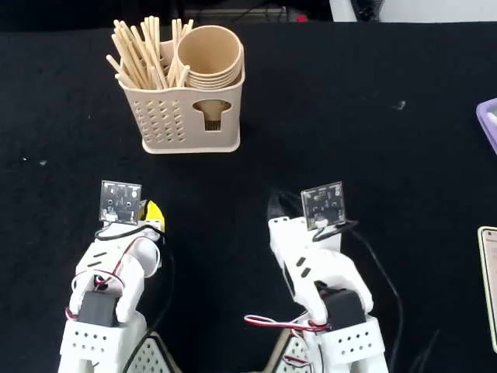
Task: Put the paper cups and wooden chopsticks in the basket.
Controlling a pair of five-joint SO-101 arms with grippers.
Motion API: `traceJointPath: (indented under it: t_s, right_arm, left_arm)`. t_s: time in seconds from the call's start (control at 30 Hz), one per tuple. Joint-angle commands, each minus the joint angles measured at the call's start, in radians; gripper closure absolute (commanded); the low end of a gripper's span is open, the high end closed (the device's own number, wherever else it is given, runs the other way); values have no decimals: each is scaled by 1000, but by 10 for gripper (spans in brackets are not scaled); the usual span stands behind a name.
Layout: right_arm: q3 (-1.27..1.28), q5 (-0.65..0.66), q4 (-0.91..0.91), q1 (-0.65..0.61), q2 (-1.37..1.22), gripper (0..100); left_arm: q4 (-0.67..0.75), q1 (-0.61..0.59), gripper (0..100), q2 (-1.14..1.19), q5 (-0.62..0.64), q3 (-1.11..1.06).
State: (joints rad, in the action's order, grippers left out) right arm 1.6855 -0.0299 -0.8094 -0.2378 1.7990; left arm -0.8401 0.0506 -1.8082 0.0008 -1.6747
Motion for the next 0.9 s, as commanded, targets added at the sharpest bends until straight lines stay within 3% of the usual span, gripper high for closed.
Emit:
traceJointPath:
  t_s: [0.0, 0.17, 0.87]
  right_arm:
    - [1, -5, -196, -6, 54, 987]
    - [1, -2, -483, -6, 56, 987]
    - [1, -2, -479, -8, 59, 987]
  left_arm:
    - [-153, -28, 970, -12, -2, -24]
    - [-443, -68, 970, -17, 3, -24]
    - [-433, -81, 970, -12, 5, -24]
